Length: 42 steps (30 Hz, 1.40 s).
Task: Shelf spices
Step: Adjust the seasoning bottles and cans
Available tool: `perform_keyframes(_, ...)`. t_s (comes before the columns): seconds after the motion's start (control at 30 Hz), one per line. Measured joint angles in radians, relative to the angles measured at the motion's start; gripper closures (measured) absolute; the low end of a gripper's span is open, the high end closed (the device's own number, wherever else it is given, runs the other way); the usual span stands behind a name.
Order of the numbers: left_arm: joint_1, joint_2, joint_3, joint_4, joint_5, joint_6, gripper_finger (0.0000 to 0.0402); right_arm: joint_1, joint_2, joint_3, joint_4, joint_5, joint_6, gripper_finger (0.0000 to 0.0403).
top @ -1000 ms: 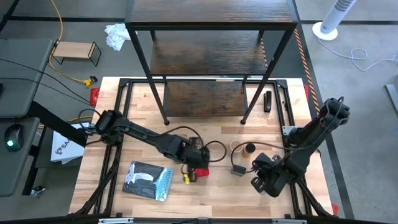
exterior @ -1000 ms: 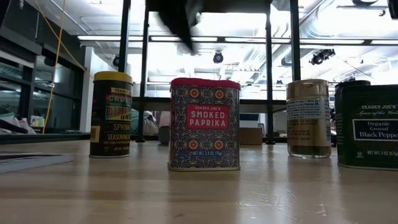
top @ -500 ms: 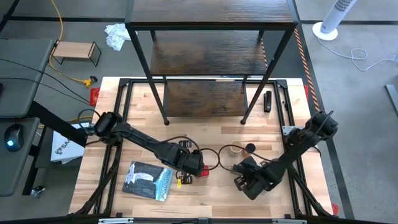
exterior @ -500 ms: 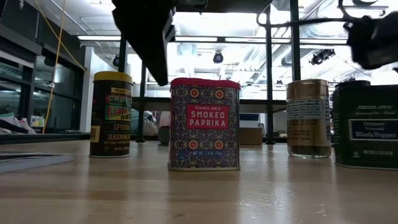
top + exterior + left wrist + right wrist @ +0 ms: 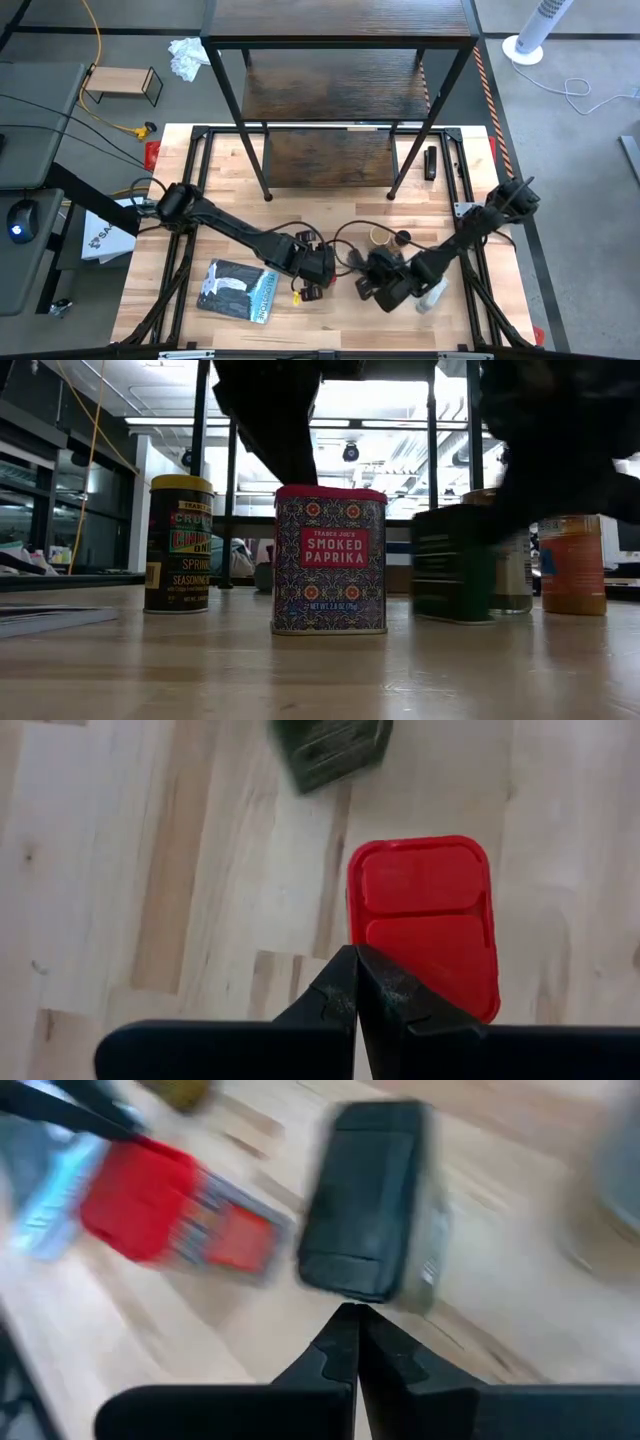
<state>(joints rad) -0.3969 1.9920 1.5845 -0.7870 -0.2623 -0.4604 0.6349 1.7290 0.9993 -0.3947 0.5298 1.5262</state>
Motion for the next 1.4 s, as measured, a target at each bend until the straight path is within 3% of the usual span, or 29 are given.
perform_keyframes(0.1,-0.009,0.006,0.002,0.001,0.002,-0.001,0.0401,-0.025,-0.001,0.003,0.094,0.002,-0.139,0.0403)
perform_keyframes(0.17,-0.012,0.006,0.002,0.000,0.000,-0.002,0.0401,-0.029,-0.009,0.019,0.060,0.001,-0.175,0.0403)
perform_keyframes(0.47,-0.030,0.008,0.002,-0.024,-0.097,-0.005,0.0401,-0.020,-0.112,0.077,-0.232,0.018,-0.165,0.0403)
perform_keyframes(0.8,-0.027,-0.009,0.054,-0.038,-0.110,-0.009,0.0401,-0.018,-0.166,0.077,-0.260,0.051,-0.165,0.0403)
perform_keyframes(1.1,-0.005,-0.009,-0.050,-0.038,-0.085,-0.021,0.0401,0.026,-0.188,0.077,-0.279,0.038,-0.160,0.0403)
perform_keyframes(1.23,-0.002,-0.009,-0.071,0.085,0.039,-0.069,0.0401,0.066,-0.234,0.086,-0.433,0.035,-0.067,0.0403)
perform_keyframes(1.4,-0.016,-0.003,-0.071,0.284,0.087,-0.118,0.0401,0.125,-0.274,0.126,-0.798,0.020,0.208,0.0403)
